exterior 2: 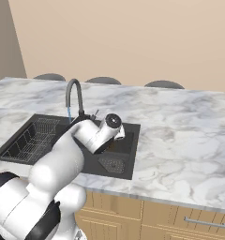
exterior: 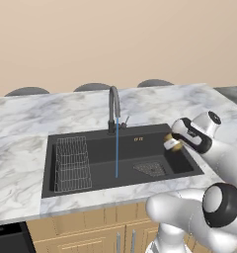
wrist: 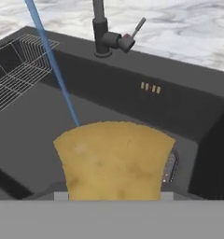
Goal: Soak the sponge with water for a few seconds and then drop it inside the sink.
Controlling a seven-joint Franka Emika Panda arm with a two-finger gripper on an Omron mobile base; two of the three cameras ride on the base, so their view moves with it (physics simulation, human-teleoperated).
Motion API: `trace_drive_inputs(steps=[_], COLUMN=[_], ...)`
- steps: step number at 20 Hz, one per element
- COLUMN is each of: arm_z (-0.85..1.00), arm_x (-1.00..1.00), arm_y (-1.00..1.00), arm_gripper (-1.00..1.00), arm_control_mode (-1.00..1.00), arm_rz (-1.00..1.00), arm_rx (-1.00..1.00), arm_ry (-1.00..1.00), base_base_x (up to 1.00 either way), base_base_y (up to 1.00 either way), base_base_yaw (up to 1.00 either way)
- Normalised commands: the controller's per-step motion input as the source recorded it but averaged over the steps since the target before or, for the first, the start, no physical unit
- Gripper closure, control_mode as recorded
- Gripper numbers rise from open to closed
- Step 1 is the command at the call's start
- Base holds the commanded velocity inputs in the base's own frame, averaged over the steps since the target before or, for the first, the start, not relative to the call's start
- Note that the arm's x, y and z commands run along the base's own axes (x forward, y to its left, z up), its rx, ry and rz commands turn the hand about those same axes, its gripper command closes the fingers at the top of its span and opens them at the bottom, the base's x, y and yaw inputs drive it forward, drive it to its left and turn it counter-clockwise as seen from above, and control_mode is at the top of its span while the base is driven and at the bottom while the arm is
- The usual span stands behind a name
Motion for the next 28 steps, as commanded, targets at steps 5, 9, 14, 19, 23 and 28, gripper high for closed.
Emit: trace_drive_inputs(steps=[5, 9, 14, 19, 23, 28], arm_z=[0.00, 0.00, -0.08, -0.25, -0.28, -0.31], arm_x=[0.02, 0.00, 0.00, 0.00, 0.01, 0.08], arm_y=[0.24, 0.36, 0.39, 0.32, 0.34, 0.37], arm_gripper=[1.00, 1.00, 1.00, 1.00, 1.00, 1.00], arm_control_mode=[-1.00, -1.00, -1.00, -1.00, -1.00, -1.00], arm_rz=[0.30, 0.21, 0.21, 0.15, 0.08, 0.07], arm_rx=[0.00, 0.00, 0.00, 0.00, 0.00, 0.00], arm_ry=[0.00, -0.03, -0.01, 0.00, 0.00, 0.00], base_base_x=[0.00, 0.00, 0.00, 0.00, 0.00, 0.00], base_base_y=[0.00, 0.00, 0.00, 0.00, 0.00, 0.00], base_base_yaw=[0.00, 0.00, 0.00, 0.00, 0.00, 0.00])
